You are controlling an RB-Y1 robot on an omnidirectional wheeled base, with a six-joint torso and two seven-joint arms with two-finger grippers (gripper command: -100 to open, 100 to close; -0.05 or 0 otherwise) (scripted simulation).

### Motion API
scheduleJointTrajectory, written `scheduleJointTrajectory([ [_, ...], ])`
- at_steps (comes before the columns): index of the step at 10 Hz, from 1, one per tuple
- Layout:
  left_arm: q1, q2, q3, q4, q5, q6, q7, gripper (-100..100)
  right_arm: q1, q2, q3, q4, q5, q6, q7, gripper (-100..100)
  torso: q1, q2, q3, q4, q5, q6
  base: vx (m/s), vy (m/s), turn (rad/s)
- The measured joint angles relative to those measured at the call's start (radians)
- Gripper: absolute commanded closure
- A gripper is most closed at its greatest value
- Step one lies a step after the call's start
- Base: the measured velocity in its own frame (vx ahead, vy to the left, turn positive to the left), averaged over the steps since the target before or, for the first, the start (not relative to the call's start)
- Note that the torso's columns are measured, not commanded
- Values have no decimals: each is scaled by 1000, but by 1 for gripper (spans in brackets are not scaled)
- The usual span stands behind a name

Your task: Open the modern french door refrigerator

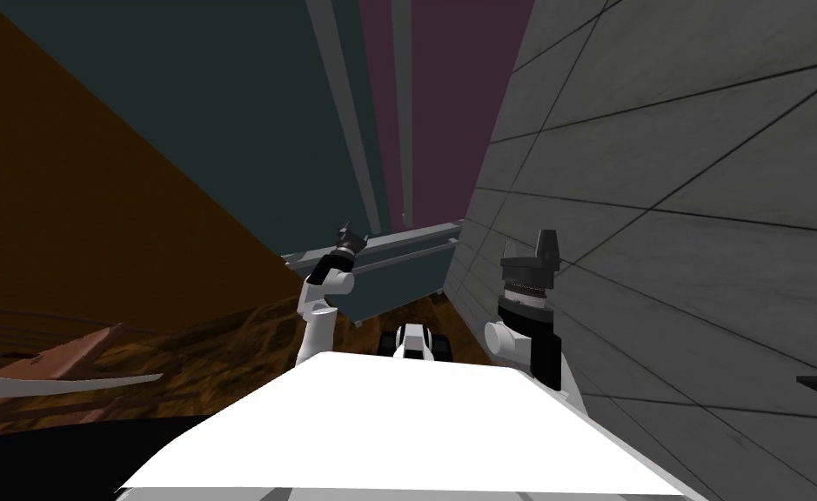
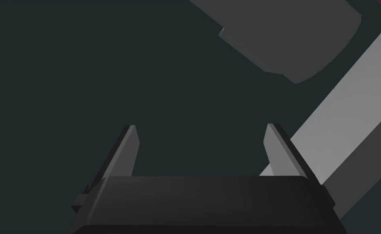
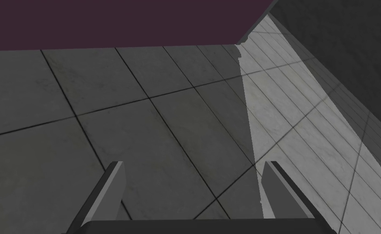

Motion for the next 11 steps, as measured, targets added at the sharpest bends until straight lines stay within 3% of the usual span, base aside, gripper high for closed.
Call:
scheduleJointTrajectory([
  [7,-81,-52,28,28,11,148,91,-100,0,0,0,0,0,0,0,0,0,2,1,0,0,0,17,-118,60],
  [8,-82,-54,28,29,11,153,93,-100,0,0,0,0,0,0,0,0,2,2,1,0,0,0,-68,0,-381],
  [11,-139,-21,115,106,25,130,49,-100,-1,0,0,0,0,0,0,0,-1,4,2,1,-1,2,-124,15,-288],
])
